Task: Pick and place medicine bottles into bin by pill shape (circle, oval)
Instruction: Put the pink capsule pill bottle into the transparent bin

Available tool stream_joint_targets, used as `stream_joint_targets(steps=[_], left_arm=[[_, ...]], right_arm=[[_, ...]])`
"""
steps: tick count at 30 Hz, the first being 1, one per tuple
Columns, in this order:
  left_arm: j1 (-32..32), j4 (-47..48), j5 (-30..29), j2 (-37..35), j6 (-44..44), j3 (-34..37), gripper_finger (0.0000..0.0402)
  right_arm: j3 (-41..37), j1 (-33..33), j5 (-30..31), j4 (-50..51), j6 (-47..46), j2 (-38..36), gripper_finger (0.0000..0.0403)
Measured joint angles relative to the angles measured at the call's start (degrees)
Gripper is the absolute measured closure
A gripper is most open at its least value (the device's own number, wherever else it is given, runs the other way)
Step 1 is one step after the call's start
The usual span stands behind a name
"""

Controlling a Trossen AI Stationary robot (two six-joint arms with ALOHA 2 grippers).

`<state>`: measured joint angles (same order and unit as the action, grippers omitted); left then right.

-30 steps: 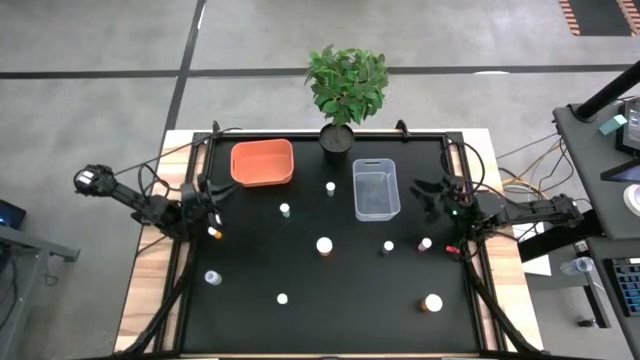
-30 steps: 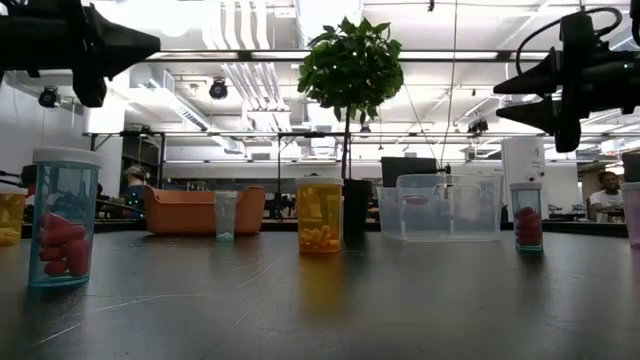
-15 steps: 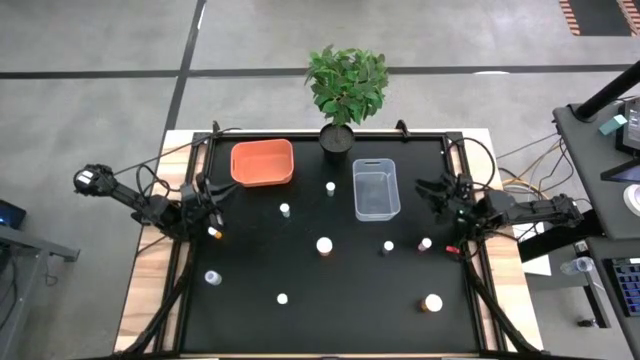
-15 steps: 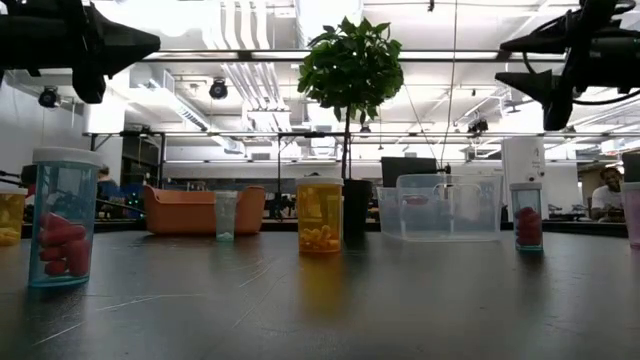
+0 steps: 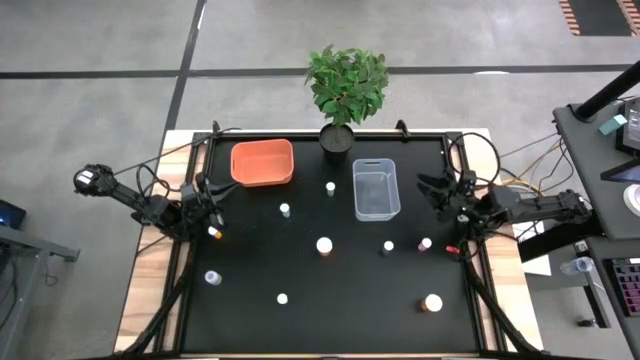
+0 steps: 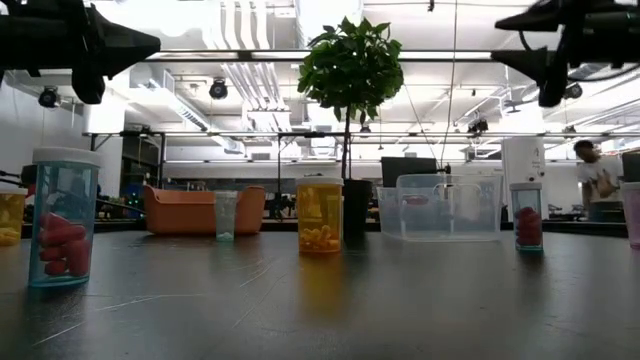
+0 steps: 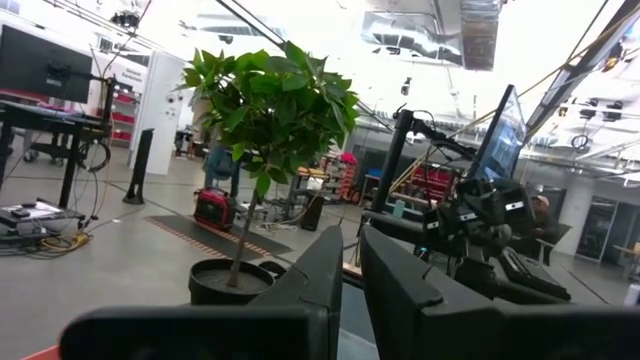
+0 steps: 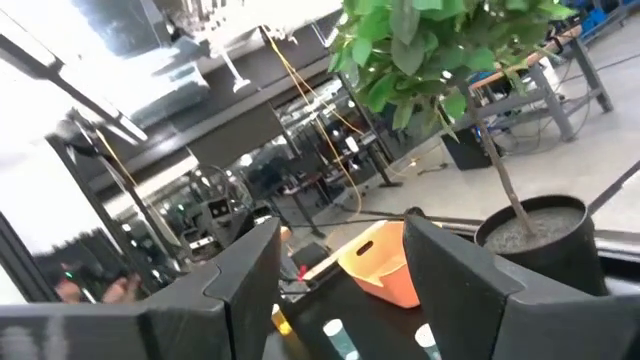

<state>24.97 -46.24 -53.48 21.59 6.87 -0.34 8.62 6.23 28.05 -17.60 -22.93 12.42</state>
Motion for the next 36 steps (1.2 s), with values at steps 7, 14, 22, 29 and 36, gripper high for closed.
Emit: stream_joint_targets(steps=[7,14,22,29,36], left_arm=[[0.0,0.0,-0.1,0.0,0.0,0.0,0.0377],[0.0,0.1,-0.1,0.1,0.0,0.0,0.0377],[0.0,0.2,-0.1,0.1,-0.1,0.0,0.0377],[0.0,0.2,-0.1,0.1,-0.1,0.0,0.0377],[0.0,0.2,-0.1,0.1,-0.2,0.0,0.0377]], right_arm=[[12.3,0.0,-1.4,12.0,-2.9,11.1,0.02],[27.4,0.3,-7.8,32.9,-14.5,22.4,0.02],[42.9,0.3,-16.7,55.8,-29.1,35.5,0.02],[52.8,0.6,-27.1,78.2,-39.7,46.1,0.02],[54.4,4.0,-32.1,92.4,-48.1,52.0,0.02]])
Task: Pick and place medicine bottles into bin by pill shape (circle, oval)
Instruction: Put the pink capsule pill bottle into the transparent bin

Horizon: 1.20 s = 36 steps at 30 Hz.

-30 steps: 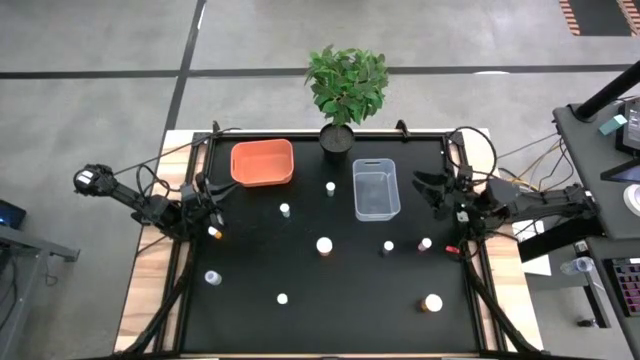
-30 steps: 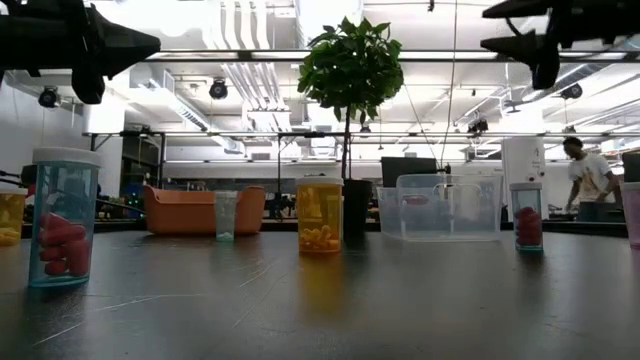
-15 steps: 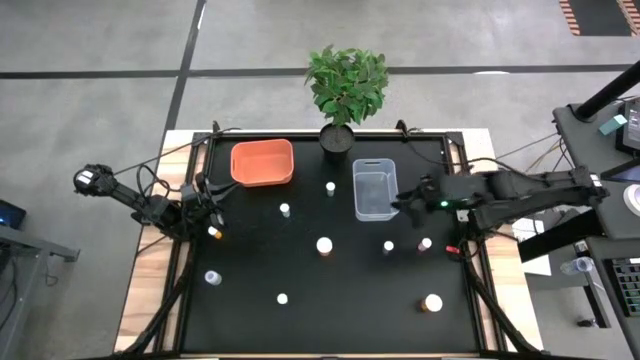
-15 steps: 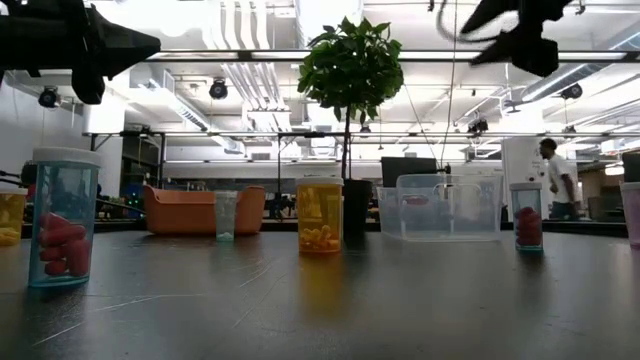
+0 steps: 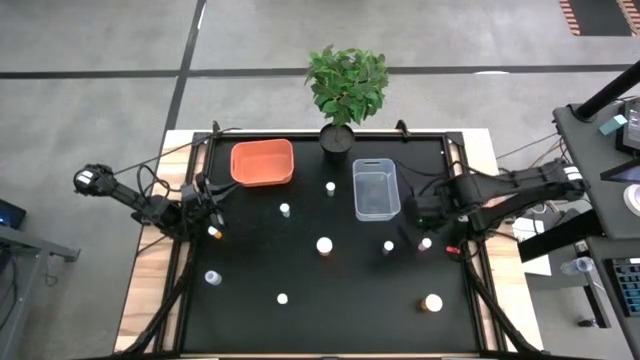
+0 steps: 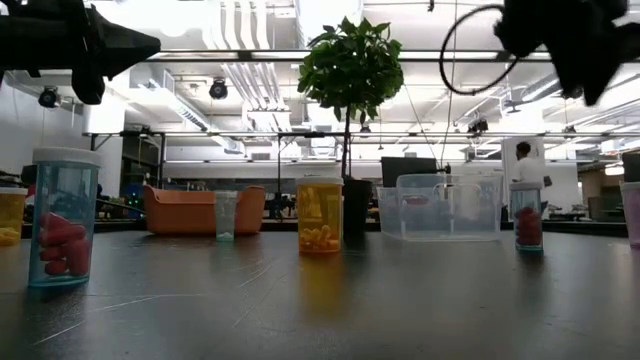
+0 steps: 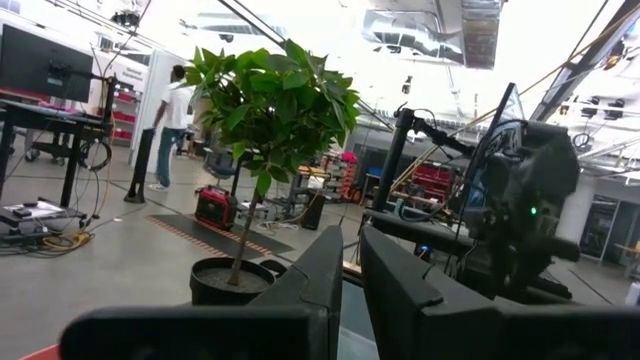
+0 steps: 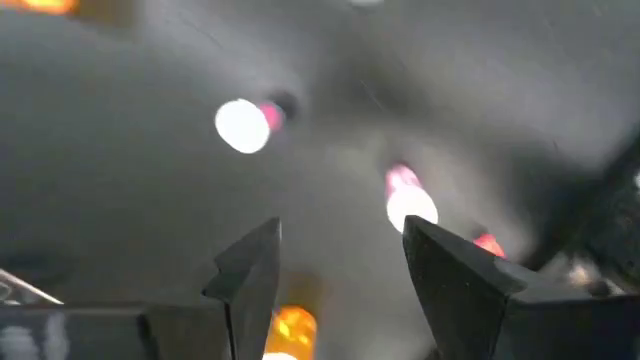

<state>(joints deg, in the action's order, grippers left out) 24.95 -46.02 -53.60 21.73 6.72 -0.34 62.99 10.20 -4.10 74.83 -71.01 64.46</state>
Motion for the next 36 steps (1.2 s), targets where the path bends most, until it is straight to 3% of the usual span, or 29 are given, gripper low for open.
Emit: stream_joint_targets(steps=[14,20,36], left_arm=[[0.0,0.0,0.0,0.3,0.0,0.0,0.0377],[0.0,0.1,0.0,0.3,0.0,0.0,0.0377],[0.0,0.0,0.0,0.3,0.0,0.0,0.0377]], right_arm=[[-12.2,2.6,-0.9,-0.9,-7.7,-2.3,0.02],[-16.4,2.6,-0.9,-7.7,-9.1,-3.4,0.02],[-18.0,2.6,-0.9,-10.9,-8.3,3.7,0.02]])
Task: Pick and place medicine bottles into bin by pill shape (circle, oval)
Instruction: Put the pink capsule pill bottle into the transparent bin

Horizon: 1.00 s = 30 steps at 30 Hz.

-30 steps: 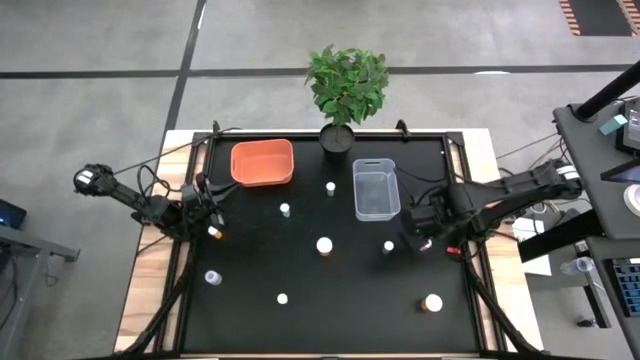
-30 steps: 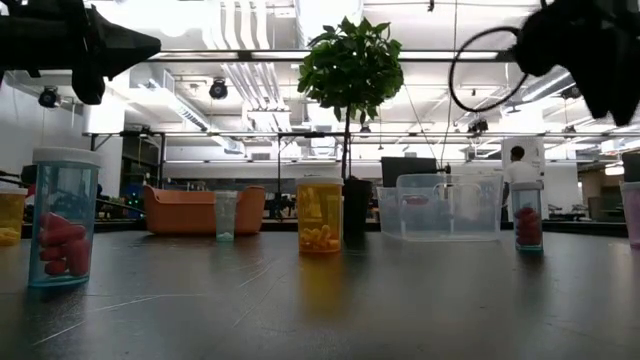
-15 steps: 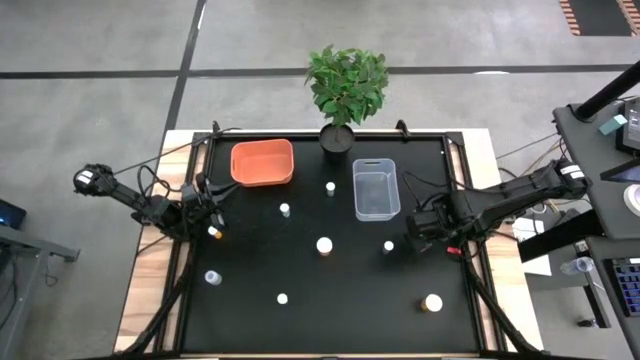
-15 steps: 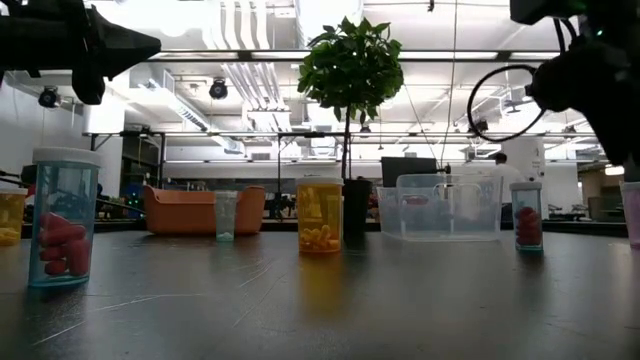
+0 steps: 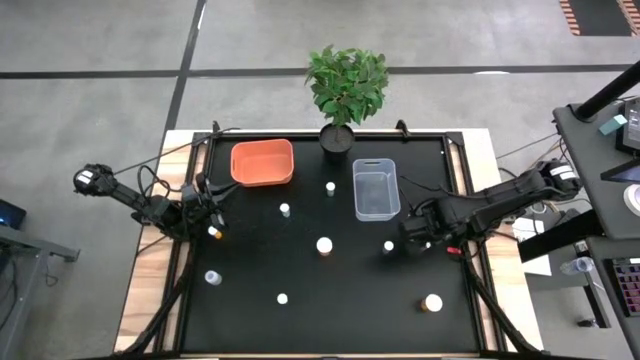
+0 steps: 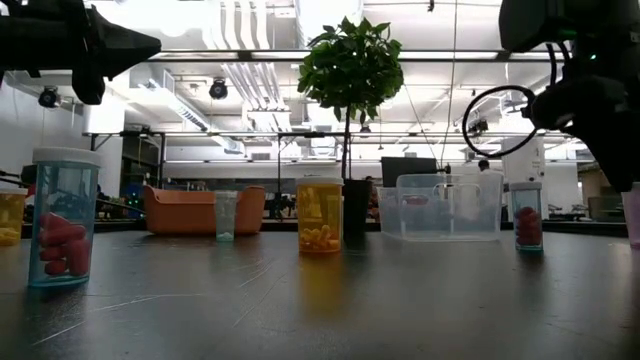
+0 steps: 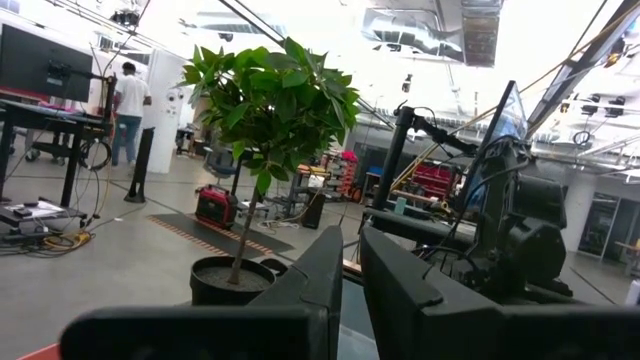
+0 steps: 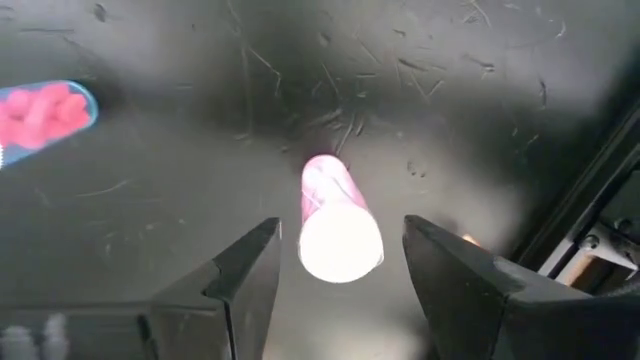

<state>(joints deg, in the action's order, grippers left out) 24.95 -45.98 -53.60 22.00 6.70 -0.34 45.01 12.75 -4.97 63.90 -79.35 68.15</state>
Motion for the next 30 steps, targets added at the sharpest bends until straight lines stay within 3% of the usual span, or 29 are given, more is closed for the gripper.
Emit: stream_joint_targets(steps=[9,21,30], left_arm=[[0.0,0.0,0.0,0.0,0.0,0.0,0.0377],[0.0,0.0,0.0,0.0,0.0,0.0,0.0377],[0.0,0.0,0.0,0.0,0.0,0.0,0.0377]], right_arm=[[0.0,0.0,0.0,-0.4,1.4,1.4,0.0205],[0.0,0.0,0.3,-0.7,2.1,1.3,0.0301],[0.6,0.0,0.2,0.0,3.2,1.3,0.0271]])
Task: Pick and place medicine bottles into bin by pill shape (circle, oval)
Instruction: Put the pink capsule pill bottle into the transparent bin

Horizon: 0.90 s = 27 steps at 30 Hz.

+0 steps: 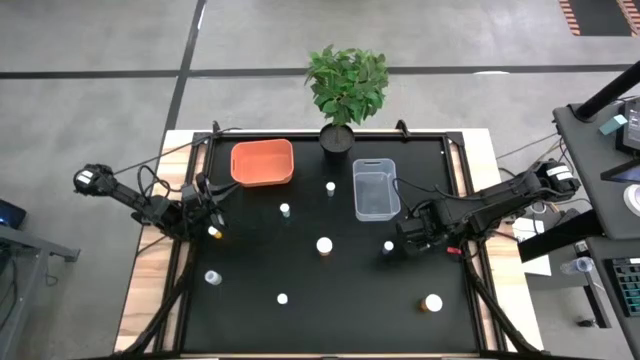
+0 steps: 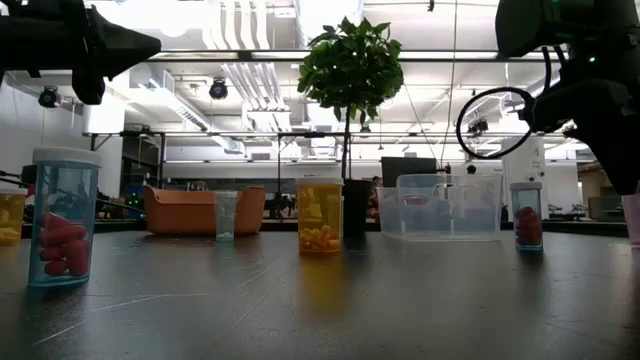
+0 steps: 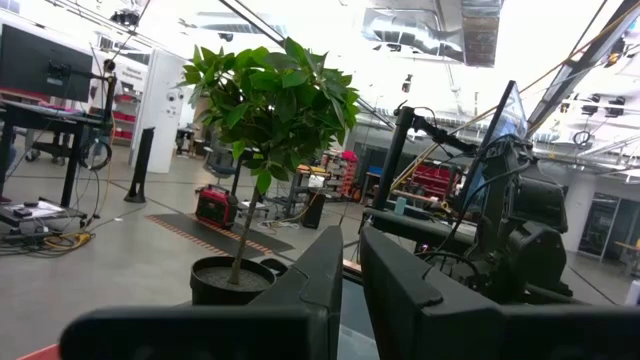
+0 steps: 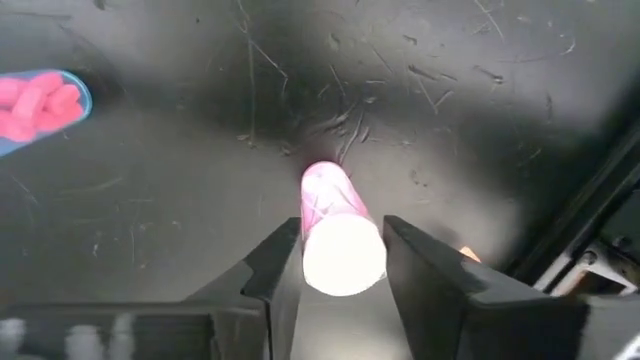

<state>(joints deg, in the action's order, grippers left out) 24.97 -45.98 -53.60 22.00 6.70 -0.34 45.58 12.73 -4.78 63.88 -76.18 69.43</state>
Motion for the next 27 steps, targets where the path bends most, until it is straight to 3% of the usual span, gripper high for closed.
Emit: stream_joint_targets(steps=[16,27], left_arm=[[0.0,0.0,0.0,0.0,-0.1,0.0,0.0377],[0.0,0.0,0.0,0.0,-0.1,0.0,0.0377]], right_arm=[[17.2,-1.6,1.6,17.4,4.8,-3.7,0.029],[35.1,-13.3,5.0,17.7,22.1,4.5,0.029]])
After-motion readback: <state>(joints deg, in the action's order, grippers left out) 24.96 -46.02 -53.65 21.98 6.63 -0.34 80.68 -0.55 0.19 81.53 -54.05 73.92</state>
